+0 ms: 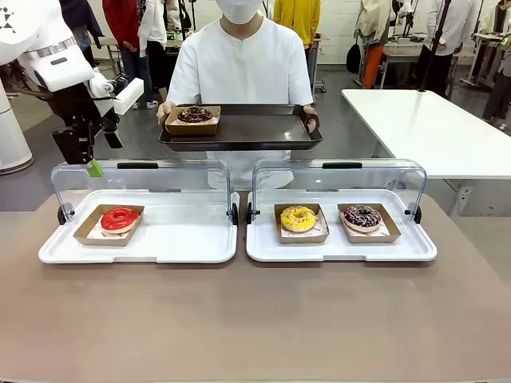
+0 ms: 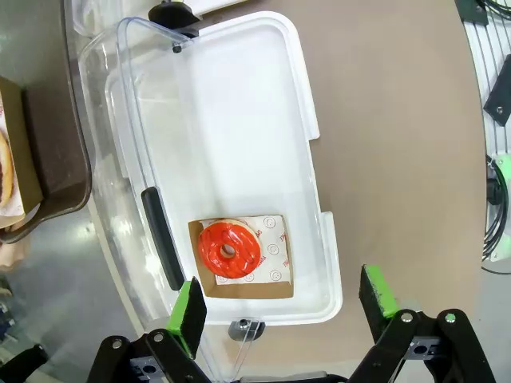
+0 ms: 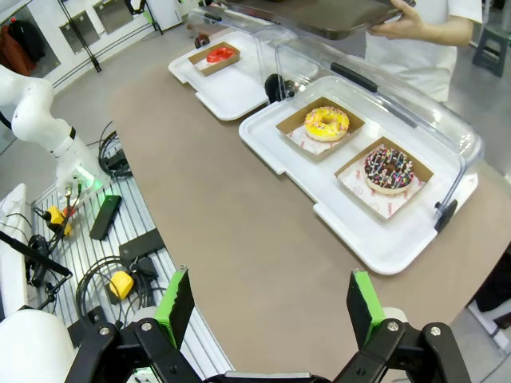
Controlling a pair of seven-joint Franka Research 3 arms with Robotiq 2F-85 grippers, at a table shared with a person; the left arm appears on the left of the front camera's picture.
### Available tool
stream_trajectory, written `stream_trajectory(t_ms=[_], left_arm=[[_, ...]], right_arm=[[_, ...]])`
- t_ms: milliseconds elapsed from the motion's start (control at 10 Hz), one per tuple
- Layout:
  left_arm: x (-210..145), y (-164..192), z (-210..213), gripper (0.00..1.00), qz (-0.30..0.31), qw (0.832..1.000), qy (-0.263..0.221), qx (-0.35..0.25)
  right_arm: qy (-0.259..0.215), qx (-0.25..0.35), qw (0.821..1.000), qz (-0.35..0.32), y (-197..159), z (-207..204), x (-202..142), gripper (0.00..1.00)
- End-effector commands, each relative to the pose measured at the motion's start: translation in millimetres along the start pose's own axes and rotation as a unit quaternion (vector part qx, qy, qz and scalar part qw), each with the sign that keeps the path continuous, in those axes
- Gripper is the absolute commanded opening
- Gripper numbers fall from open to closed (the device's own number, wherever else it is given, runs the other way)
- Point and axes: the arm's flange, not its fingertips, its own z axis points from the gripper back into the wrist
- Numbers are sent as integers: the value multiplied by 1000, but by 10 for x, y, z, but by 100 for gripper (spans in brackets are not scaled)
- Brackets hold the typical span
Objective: Provide the desired donut to the person.
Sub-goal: Pick up and lift the Paper togo box containing the Donut pointed at by the person.
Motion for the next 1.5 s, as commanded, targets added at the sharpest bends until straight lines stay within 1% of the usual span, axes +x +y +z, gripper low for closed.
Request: stream_trajectory(t_ms=[0, 100, 200, 300, 400, 500, 600, 700, 800, 900, 1100, 1300, 1400], left_arm=[[2, 0, 0, 100, 0, 1000, 0, 0], [-309, 33, 156, 100, 55, 992, -111, -6], [-504, -132, 214, 100, 93, 981, -169, -13], [-755, -398, 272, 100, 149, 961, -234, -9], [-1035, -521, 408, 100, 183, 935, -305, -9], [-1322, -423, 554, 100, 175, 920, -352, -5], [-1498, -662, 553, 100, 194, 899, -391, 9], [-1617, -1015, 407, 100, 190, 882, -428, 43], [-1806, -1073, 302, 100, 175, 867, -460, 72], [-1998, -964, 183, 100, 173, 854, -483, 85], [-2113, -1137, -270, 100, 163, 852, -485, 108], [-2356, -978, -465, 100, 176, 850, -491, 75], [-2419, -1013, -547, 100, 188, 848, -491, 71]], right_arm=[[-16, 6, 1000, 6, -12, -6, 19, 100], [-16, 6, 1000, 6, -12, -6, 19, 100], [-16, 6, 1000, 6, -12, -6, 19, 100], [-16, 6, 1000, 6, -12, -6, 19, 100], [-16, 6, 1000, 6, -12, -6, 19, 100], [-16, 6, 1000, 6, -12, -6, 19, 100], [-16, 6, 1000, 6, -12, -6, 19, 100], [-16, 6, 1000, 6, -12, -6, 19, 100], [-16, 6, 1000, 6, -12, -6, 19, 100], [-16, 6, 1000, 6, -12, -6, 19, 100], [-16, 6, 1000, 6, -12, -6, 19, 100], [-16, 6, 1000, 6, -12, -6, 19, 100], [-16, 6, 1000, 6, -12, -6, 19, 100]])
